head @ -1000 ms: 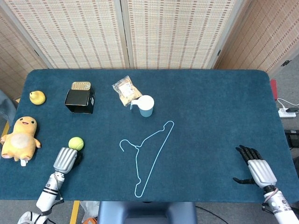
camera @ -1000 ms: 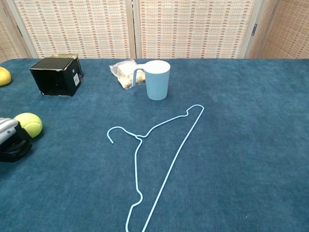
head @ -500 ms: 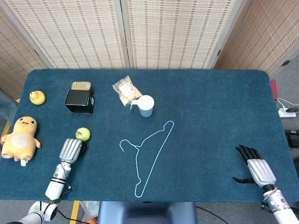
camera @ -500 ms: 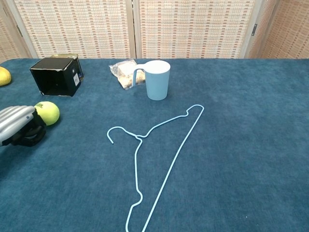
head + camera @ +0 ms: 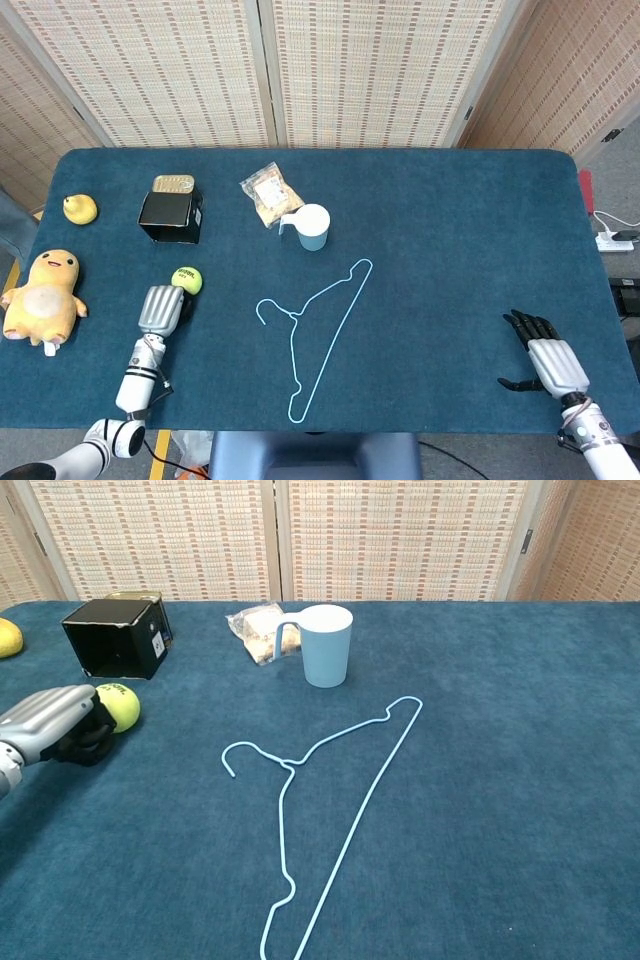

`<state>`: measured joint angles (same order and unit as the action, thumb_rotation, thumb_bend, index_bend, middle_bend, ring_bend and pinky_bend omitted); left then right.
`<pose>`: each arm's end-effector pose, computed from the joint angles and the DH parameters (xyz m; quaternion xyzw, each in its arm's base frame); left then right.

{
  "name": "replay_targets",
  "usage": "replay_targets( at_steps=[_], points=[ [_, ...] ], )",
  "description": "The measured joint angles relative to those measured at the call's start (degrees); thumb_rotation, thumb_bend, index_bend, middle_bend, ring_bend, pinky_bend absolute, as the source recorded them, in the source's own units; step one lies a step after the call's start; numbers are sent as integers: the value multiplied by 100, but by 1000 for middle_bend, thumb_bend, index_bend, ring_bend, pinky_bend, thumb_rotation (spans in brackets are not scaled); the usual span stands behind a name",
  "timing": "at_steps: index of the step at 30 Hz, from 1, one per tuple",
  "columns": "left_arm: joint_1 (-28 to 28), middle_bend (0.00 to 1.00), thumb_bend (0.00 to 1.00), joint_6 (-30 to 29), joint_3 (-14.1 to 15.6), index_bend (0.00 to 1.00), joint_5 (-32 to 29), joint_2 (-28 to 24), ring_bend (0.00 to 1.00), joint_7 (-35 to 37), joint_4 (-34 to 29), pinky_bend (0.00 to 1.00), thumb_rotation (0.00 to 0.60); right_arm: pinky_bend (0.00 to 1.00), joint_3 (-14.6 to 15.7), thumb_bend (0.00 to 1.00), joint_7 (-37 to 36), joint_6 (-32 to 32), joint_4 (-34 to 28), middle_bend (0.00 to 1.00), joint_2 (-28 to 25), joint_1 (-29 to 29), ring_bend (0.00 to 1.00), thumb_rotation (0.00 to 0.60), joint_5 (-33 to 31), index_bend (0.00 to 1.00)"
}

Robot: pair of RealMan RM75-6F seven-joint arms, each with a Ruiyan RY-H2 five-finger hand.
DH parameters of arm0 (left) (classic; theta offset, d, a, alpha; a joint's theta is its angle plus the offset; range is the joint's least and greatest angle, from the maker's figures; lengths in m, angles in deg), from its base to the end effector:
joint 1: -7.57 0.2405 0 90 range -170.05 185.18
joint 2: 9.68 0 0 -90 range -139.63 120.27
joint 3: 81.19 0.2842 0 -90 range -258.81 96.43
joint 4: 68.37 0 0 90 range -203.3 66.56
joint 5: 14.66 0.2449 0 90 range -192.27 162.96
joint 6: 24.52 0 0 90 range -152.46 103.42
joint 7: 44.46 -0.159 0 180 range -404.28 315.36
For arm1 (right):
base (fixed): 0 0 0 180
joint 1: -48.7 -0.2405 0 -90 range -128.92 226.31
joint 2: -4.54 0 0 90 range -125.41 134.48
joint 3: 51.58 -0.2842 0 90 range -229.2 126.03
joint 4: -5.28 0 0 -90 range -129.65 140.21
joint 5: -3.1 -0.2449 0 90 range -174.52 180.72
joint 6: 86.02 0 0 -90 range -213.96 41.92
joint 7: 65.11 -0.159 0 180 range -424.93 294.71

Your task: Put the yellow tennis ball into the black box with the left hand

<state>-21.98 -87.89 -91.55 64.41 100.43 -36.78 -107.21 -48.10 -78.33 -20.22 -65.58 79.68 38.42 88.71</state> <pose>-0.3191 0.3753 -0.0879 -0.6345 -0.4129 -0.3909 0.5236 -0.4294 -0.2067 0.0546 0.6534 -0.4998 0.2749 0.4977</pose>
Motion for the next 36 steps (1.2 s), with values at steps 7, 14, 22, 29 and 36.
replay_targets(
  at_steps=[7,14,22,29,36],
  points=[
    [-110,1000,755,21,-245,935,-240,46,995,1,-171,1000,600,0,-31,0,31,-104,5,0,12,-41,0,600,-72,0],
    [-322,56,456,859,-294,20,-474,-114,93,-59,-283,270,303,0,-53,0,48,-143,1,0,19,-56,0,600,-121,0],
    [-666,0,403,1381,-610,0,-894,-203,0,-279,-138,0,222,0,-61,0,21,-213,42,0,27,-69,0,600,-165,0],
    [-883,0,402,898,-669,0,-756,-26,0,324,546,0,221,0,-74,0,79,-347,67,0,58,-128,0,600,-221,0],
    [-953,0,399,1125,-528,0,-694,64,0,475,758,0,219,0,-78,0,45,-306,50,0,43,-113,0,600,-217,0]
  ],
)
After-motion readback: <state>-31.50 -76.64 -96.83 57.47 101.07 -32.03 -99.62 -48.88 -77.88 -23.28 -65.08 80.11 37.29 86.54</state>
